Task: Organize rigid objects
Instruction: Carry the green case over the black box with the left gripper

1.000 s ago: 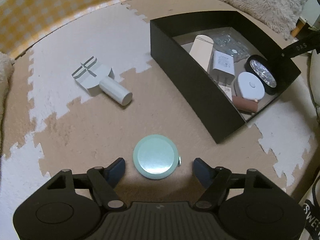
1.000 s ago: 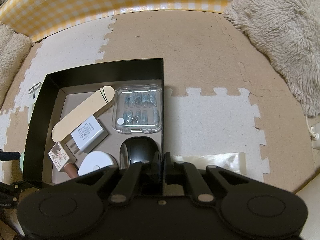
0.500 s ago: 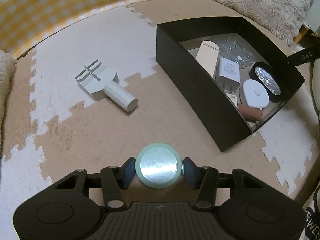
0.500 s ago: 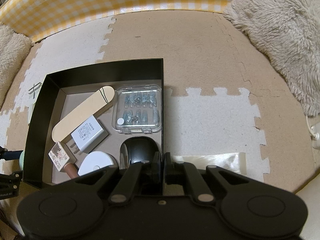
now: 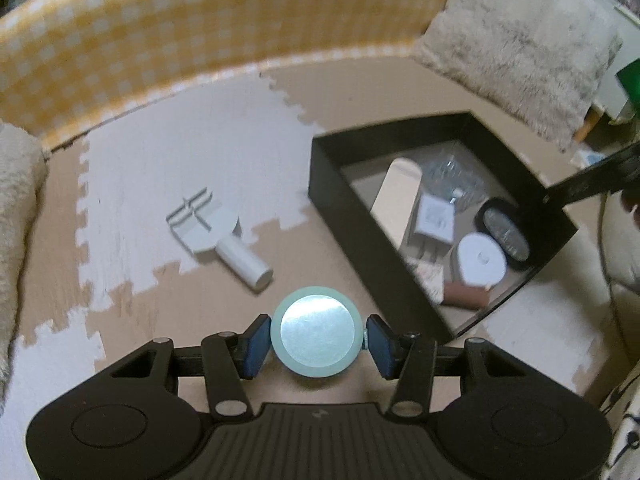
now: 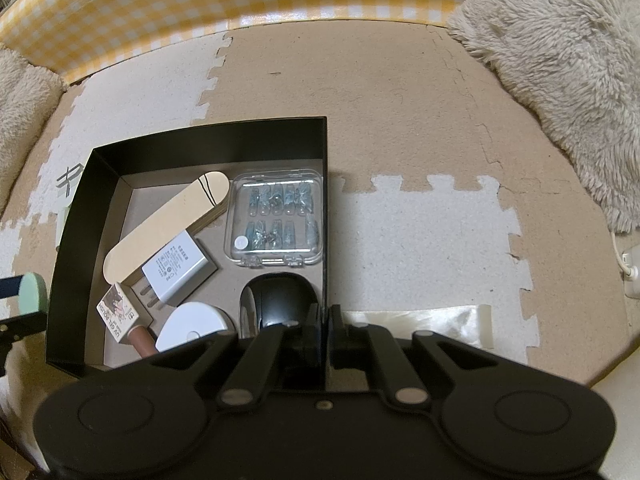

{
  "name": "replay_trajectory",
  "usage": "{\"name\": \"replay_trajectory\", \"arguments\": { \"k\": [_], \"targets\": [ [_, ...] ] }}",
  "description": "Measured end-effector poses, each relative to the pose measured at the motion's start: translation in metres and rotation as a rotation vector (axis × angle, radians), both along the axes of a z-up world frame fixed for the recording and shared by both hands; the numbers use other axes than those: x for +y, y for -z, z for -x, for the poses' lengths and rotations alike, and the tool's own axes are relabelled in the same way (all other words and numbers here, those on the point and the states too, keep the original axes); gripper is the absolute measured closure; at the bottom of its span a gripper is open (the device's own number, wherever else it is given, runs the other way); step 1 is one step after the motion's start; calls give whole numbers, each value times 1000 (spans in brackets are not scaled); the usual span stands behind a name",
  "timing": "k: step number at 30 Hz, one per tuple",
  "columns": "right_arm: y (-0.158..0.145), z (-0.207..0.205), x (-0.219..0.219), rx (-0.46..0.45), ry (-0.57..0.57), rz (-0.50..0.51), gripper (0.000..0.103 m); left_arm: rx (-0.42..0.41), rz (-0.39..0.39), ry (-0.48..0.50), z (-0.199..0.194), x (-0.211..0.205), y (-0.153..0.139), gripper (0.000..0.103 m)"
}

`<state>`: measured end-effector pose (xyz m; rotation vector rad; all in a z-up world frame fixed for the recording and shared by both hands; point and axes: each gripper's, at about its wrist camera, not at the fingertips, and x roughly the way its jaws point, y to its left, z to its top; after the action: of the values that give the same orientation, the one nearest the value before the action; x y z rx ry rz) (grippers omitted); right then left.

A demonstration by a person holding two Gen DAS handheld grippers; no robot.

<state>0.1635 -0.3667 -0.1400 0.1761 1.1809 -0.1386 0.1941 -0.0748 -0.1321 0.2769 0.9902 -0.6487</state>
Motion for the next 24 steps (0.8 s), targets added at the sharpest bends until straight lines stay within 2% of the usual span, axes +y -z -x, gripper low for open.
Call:
{"name": "replay_trajectory", "arguments": {
  "k": [8,14,19,24],
  "targets": [
    [0,0,0,-1,0,-2,99,-67,86,44,1,-22,-37,50],
    [0,-1,0,0,-1,-2,99,-122,58,109,-11,-57,-42,50],
    [0,-1,-1,-1,1,-4,99,-165,17,138,-31,-83,-36,50],
    [0,-1,0,-2,1,-6,99,-173,-24,153,-46,-102,-26,50]
  ]
}}
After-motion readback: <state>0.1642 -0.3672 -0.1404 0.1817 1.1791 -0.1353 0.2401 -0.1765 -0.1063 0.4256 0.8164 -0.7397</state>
